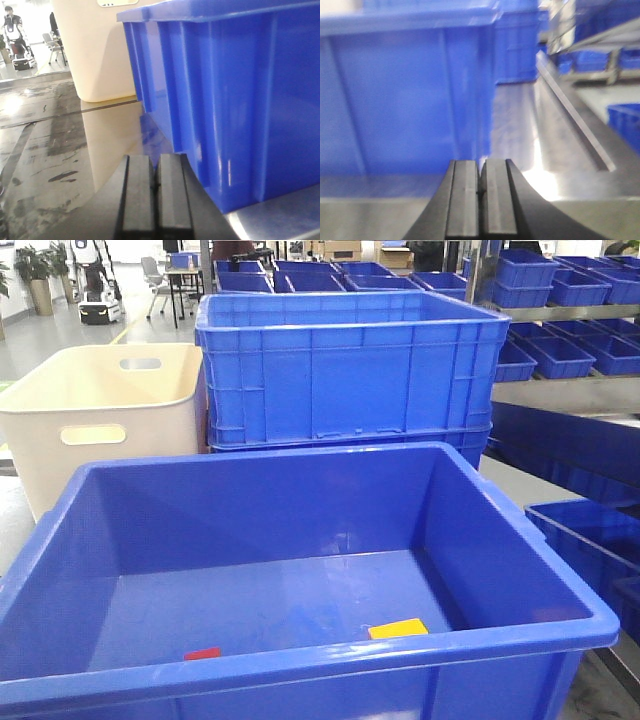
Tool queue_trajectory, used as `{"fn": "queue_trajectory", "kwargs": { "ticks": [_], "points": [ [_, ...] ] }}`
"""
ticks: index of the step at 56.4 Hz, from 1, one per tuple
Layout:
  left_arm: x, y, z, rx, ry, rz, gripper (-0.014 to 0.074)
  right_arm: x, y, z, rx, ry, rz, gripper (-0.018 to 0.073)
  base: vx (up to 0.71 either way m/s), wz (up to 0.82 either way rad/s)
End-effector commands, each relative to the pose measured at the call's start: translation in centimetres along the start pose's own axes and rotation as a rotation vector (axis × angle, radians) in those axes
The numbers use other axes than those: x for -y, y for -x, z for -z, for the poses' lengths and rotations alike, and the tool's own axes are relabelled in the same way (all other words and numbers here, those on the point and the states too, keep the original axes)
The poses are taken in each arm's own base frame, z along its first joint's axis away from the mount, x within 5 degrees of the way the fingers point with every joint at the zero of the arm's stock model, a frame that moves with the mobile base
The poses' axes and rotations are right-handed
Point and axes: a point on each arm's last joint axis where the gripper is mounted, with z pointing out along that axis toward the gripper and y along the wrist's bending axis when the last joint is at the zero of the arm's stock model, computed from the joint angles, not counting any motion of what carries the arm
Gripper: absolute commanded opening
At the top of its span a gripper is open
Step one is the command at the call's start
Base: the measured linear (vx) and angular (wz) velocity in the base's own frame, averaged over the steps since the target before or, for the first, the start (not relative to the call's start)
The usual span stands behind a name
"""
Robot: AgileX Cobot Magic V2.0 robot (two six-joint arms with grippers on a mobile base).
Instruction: Pick red and yellow blocks into blue bin
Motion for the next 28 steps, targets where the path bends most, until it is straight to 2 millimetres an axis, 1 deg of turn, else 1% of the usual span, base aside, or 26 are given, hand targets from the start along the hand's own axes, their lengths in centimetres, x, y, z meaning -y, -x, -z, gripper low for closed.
{"fn": "queue_trajectory", "kwargs": {
  "ticks": [1, 28],
  "points": [
    [-0.20, 1.38, 0.27, 0.112, 0.018, 0.001, -0.0001, 0.03, 0.61, 0.09, 0.099, -0.006, 0.025, -0.0011, 0.00, 0.00],
    [-0.20, 1.38, 0.27, 0.112, 0.018, 0.001, -0.0001, 0.03, 0.56, 0.09, 0.093, -0.006, 0.019, -0.0011, 0.00, 0.00]
  ]
}}
